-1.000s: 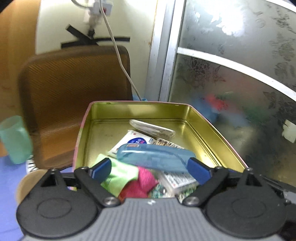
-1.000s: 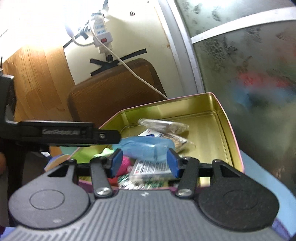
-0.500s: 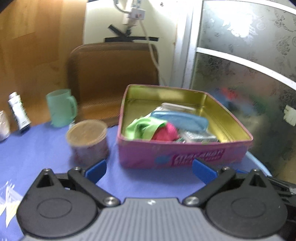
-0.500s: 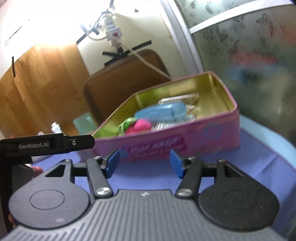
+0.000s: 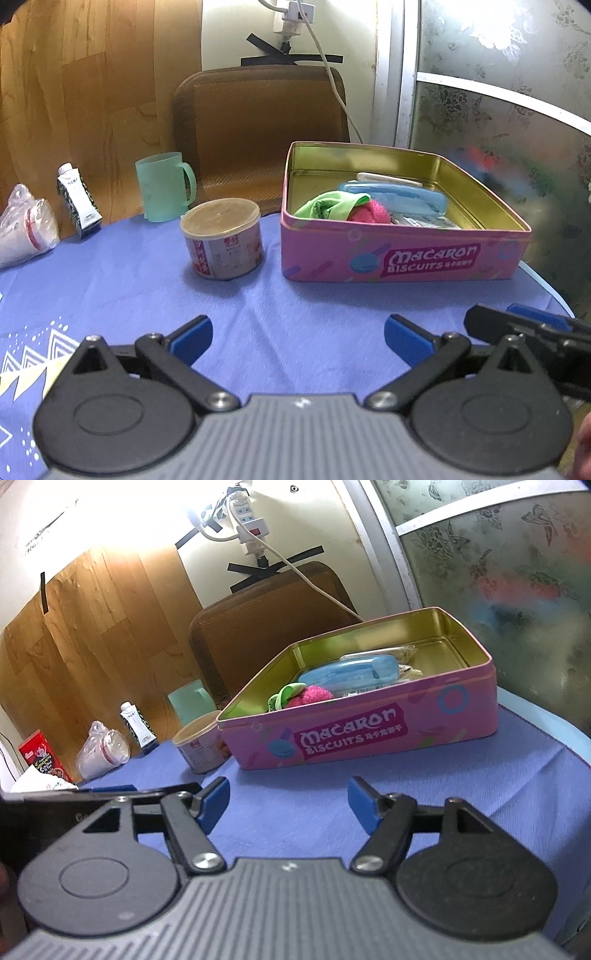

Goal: Organize soft objects

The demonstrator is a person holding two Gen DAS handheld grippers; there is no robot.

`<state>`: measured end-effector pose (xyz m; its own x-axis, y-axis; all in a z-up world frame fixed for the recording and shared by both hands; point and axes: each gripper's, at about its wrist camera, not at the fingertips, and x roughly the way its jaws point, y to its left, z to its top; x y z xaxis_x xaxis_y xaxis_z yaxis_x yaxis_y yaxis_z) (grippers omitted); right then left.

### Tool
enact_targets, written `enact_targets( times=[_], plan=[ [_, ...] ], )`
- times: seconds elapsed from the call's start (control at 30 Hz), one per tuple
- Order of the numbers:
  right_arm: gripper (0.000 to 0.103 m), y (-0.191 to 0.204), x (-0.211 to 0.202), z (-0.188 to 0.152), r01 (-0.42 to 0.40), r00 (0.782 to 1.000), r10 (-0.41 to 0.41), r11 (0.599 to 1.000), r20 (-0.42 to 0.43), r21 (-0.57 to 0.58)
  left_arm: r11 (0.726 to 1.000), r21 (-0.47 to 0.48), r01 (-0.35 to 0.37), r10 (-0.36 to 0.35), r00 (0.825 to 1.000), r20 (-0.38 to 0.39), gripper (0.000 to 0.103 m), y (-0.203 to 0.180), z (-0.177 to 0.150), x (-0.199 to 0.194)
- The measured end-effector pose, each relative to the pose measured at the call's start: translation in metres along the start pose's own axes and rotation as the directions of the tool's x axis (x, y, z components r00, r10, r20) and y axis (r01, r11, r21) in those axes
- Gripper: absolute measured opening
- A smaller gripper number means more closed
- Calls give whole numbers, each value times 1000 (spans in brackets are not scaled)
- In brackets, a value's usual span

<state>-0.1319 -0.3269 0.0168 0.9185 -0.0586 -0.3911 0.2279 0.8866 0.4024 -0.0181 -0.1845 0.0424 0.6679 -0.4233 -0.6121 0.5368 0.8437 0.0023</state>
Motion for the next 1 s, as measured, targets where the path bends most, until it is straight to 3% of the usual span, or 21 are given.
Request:
enact_targets(
  times=[0.33, 0.6, 1.0],
  plan=[
    [81, -1, -1, -2, 4, 1000, -4, 1000, 1, 23, 998, 31, -53, 54, 998, -16, 103, -2, -9, 2],
    [81, -4, 1, -4, 7, 1000, -7, 1000, -4, 29, 988, 81, -132, 134, 991, -16, 103, -10, -14, 5],
    [82, -10, 2, -5, 8, 1000, -7, 998, -5, 54, 976, 112, -186, 189, 982, -20, 103, -17, -13, 5]
  ],
)
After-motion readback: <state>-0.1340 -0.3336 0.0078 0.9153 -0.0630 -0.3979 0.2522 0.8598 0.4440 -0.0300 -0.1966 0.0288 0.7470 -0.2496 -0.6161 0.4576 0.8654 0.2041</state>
